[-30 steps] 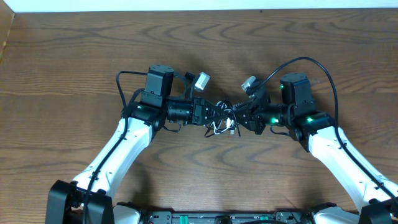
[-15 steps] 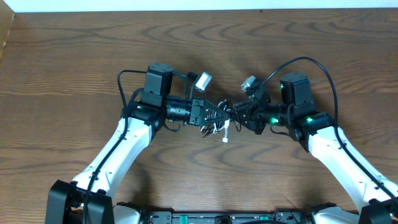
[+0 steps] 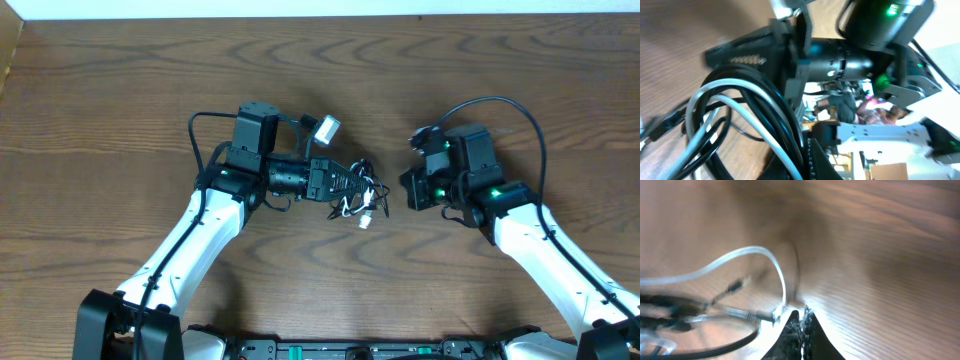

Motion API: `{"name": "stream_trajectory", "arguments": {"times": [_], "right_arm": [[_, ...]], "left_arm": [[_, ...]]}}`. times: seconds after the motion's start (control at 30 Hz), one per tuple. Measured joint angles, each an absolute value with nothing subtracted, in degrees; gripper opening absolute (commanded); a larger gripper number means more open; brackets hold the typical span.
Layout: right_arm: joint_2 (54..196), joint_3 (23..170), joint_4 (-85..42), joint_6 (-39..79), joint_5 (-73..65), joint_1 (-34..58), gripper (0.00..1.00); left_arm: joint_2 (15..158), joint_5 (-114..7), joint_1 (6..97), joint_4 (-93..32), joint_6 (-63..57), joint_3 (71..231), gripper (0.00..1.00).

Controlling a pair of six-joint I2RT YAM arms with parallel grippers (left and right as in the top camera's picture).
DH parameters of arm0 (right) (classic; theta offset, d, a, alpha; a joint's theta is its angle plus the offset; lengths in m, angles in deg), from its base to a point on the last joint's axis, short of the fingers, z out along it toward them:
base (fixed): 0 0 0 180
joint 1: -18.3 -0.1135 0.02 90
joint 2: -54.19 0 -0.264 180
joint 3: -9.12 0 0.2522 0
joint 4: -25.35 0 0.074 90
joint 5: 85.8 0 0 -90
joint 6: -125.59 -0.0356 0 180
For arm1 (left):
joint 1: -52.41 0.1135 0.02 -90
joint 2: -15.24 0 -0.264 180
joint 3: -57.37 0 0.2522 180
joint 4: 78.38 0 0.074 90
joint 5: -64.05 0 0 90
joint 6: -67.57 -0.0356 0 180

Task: Untangle cables

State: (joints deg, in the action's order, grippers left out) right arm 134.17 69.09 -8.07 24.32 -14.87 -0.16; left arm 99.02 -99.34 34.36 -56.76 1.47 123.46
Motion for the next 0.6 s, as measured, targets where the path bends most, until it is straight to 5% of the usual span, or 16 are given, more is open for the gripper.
{"name": "stream_trajectory", "arguments": {"times": [0.33, 0.6], "right_arm": [[134.2, 69.1, -6.4, 31.6, -38.0, 0.2, 0.22], [134.2, 69.1, -5.7, 36.3, -48.4, -0.8, 0.24]], "left_arm": [[99.0, -84.8, 34.3, -52.0, 1.3, 123.5, 0.07], [99.0, -84.4, 34.3, -52.0, 1.3, 123.5, 0.07]]}}
